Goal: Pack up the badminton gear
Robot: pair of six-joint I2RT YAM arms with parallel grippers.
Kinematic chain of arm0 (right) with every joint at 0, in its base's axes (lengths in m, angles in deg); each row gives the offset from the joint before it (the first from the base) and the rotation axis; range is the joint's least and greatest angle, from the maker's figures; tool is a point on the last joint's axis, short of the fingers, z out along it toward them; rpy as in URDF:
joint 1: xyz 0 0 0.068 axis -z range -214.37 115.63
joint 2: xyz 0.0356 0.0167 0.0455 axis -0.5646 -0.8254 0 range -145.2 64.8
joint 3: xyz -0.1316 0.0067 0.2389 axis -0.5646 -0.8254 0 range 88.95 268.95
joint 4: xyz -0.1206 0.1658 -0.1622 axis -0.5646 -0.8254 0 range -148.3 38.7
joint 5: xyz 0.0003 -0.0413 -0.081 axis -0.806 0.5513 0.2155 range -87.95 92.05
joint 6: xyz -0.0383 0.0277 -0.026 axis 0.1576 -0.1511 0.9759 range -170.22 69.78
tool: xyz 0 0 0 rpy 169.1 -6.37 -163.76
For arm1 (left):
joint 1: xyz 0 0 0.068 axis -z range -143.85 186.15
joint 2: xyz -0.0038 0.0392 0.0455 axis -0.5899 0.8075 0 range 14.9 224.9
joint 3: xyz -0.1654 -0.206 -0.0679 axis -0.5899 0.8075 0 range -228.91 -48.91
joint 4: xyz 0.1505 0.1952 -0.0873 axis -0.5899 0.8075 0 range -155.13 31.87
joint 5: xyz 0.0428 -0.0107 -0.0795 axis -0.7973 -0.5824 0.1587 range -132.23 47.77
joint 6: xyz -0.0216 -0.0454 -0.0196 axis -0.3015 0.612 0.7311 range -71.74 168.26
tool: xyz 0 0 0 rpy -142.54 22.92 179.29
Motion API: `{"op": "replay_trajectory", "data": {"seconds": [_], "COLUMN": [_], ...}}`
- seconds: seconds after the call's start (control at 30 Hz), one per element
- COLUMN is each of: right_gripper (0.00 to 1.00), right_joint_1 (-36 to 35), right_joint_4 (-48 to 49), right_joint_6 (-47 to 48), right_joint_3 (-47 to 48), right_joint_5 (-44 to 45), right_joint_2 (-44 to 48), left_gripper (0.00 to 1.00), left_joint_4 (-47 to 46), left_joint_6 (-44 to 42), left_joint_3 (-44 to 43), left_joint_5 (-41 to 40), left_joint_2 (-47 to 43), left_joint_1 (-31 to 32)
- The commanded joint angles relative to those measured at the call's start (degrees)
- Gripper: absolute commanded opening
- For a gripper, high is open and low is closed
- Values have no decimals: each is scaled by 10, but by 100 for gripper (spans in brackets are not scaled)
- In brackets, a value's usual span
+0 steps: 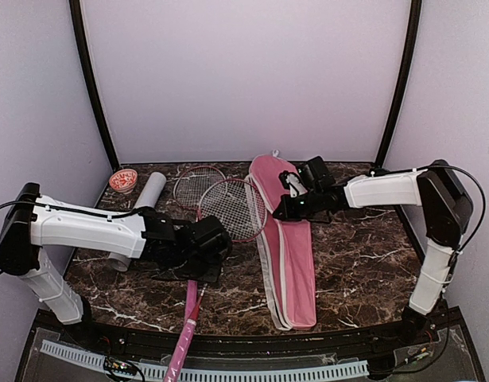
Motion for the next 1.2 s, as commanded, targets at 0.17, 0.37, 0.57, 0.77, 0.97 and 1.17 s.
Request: {"op": "replay_trajectory", "data": {"seconds": [0.17, 0.37, 0.57, 0.77, 0.97, 1.17], "right_gripper": [0, 0, 0, 0, 0, 0], "right_joint_1": [5, 4, -7, -21, -26, -26], "right_joint_4": [56, 58, 57, 50, 52, 38], "right_joint_6": [-19, -14, 3, 24, 35, 55], "right_joint_3": [-6, -4, -3, -3, -9, 3], "right_joint_5": [-31, -83, -107, -123, -131, -136], "right_joint_2": [39, 26, 19, 17, 15, 4], "left_gripper": [0, 0, 0, 0, 0, 0], "left_joint_4": [-39, -88, -130, -157, -227, -284], "left_joint_6": [44, 15, 10, -6, -20, -58], "left_joint_3": [7, -24, -58, -88, -87, -107], "left_joint_5": [41, 56, 64, 52, 97, 116], "left_joint_2": [28, 58, 100, 132, 147, 173], "left_joint_1": [13, 14, 14, 10, -39, -81]}}
